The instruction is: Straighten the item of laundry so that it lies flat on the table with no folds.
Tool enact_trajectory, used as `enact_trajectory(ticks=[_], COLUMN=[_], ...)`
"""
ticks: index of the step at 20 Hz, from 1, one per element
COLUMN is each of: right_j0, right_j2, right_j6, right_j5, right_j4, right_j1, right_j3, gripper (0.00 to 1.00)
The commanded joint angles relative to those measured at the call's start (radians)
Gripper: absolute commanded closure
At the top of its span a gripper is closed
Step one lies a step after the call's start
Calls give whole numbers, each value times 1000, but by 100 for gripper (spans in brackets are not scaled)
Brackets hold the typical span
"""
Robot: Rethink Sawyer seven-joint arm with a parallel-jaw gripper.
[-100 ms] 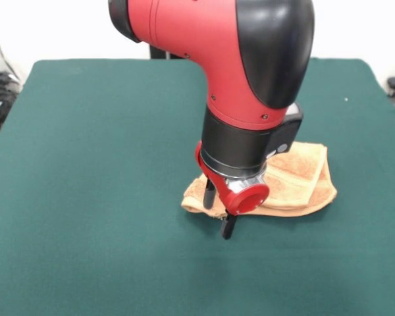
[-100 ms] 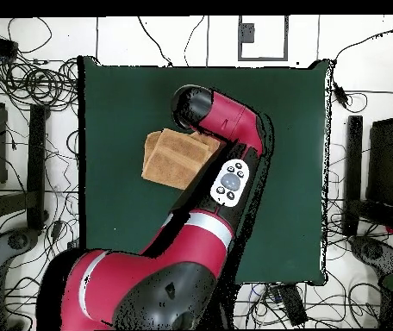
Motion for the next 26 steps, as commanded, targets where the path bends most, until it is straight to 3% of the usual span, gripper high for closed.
enact_trajectory(ticks=[1, 26], right_j0=[31, 9], right_j2=[133, 181], right_j6=[282, 238], right_j5=[10, 15], right_j4=[38, 37], right_j1=[64, 56], right_j3=[88, 102], gripper=[0, 0])
